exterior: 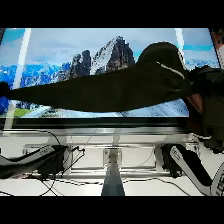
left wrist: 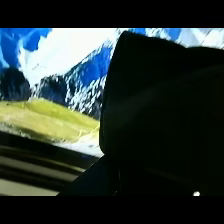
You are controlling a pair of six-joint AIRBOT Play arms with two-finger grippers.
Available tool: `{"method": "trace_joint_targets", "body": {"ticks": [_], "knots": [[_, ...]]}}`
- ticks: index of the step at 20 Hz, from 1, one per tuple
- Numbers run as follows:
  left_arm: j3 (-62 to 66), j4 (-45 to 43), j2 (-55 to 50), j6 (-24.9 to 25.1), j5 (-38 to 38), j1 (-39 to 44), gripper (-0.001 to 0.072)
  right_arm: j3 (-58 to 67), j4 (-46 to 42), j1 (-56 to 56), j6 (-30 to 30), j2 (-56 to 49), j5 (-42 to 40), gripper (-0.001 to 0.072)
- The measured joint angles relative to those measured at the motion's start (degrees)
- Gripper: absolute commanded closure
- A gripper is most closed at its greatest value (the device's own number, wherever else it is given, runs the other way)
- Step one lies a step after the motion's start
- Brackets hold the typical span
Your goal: Fold the clothes and pants, and hang the long-sleeved shirts on hangers.
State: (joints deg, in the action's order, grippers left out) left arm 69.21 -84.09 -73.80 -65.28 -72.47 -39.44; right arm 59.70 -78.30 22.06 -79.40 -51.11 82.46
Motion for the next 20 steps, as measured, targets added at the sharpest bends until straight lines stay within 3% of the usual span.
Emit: {"method": "trace_joint_targets", "body": {"ticks": [7,12,19,20], "knots": [[-6.6,-11.9,0.0,2.3,-1.0,-2.6,0.0690,-18.6,-6.3,0.0,2.0,9.9,6.6,0.0676],[-7.1,-16.3,0.0,2.6,-1.9,-2.8,0.0690,-21.2,-12.1,0.0,5.4,10.8,11.9,0.0676],[-8.0,-18.5,-1.3,2.6,-2.7,-0.7,0.0688,-21.8,-14.0,0.0,6.8,10.9,11.9,0.0660],[-8.2,-20.0,-1.9,2.5,-3.7,-0.5,0.0625,-21.9,-14.1,0.0,6.9,10.9,12.0,0.0542]]}}
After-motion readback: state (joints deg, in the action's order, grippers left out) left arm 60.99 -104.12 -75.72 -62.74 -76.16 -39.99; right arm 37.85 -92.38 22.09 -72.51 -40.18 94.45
